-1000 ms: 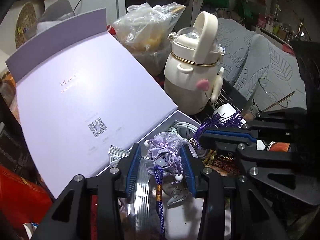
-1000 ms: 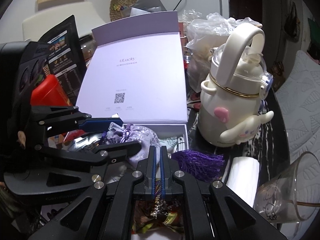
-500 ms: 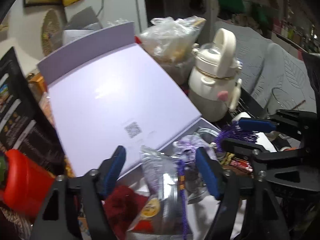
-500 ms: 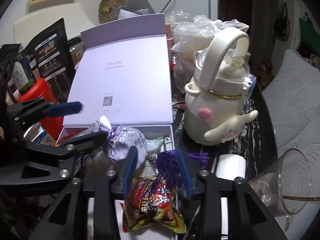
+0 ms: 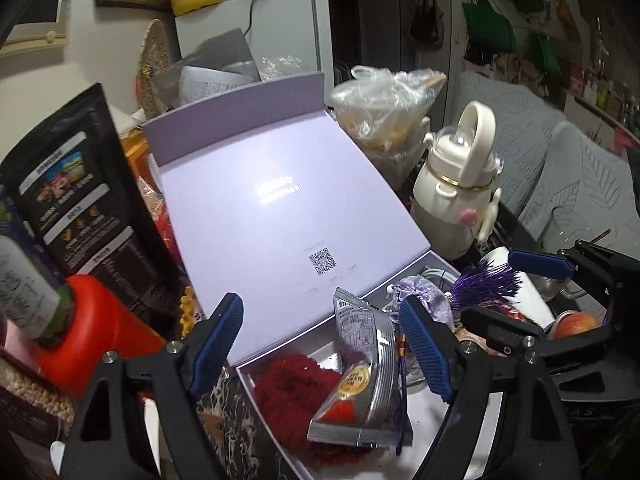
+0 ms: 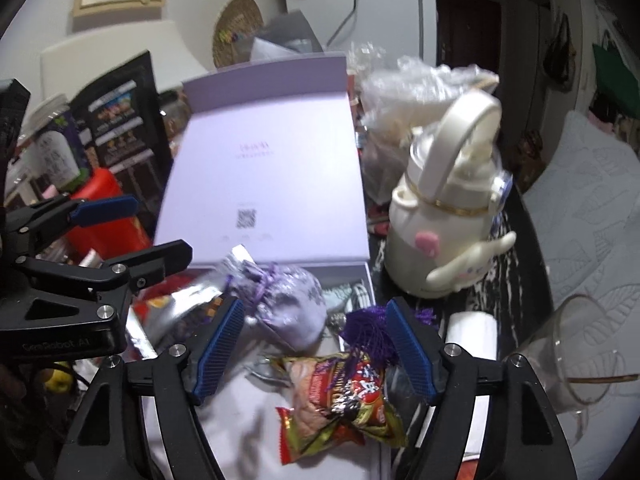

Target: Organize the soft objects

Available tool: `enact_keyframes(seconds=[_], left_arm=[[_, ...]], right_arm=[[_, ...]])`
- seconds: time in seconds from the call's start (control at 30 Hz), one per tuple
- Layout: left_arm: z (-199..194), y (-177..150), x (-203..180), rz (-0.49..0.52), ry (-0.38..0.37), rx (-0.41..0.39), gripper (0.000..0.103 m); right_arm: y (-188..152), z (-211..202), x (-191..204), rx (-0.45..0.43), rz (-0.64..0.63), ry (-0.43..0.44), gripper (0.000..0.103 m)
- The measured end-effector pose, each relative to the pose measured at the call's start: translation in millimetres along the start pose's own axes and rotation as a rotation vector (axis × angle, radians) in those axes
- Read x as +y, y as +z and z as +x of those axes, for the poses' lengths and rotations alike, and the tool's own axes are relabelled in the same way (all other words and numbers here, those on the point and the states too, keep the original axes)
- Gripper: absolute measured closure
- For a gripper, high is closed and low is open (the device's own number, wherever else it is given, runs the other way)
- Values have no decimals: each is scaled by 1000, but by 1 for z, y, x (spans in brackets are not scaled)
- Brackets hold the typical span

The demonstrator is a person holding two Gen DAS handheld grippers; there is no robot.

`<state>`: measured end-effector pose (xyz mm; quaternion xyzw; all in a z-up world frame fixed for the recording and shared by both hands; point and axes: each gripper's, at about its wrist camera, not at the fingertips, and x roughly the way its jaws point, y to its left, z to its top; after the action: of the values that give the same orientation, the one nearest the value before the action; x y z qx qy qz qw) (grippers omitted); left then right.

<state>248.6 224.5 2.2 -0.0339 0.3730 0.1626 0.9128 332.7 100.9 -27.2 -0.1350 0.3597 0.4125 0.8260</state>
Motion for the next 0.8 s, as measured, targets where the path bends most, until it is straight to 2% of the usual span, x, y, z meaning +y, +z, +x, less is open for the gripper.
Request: enact_keyframes(seconds=[0.43, 0.7, 0.8], left_arm=[[-86, 0, 2, 0, 12, -119, 22], [-139, -11, 1, -10, 4, -184, 22], [-160, -17, 0, -7, 4, -213, 22]], right_arm=[[5, -74, 29, -118, -49, -29, 29], [1, -130, 52, -196, -67, -61, 29], [-3, -150, 59, -222, -66, -82, 25]])
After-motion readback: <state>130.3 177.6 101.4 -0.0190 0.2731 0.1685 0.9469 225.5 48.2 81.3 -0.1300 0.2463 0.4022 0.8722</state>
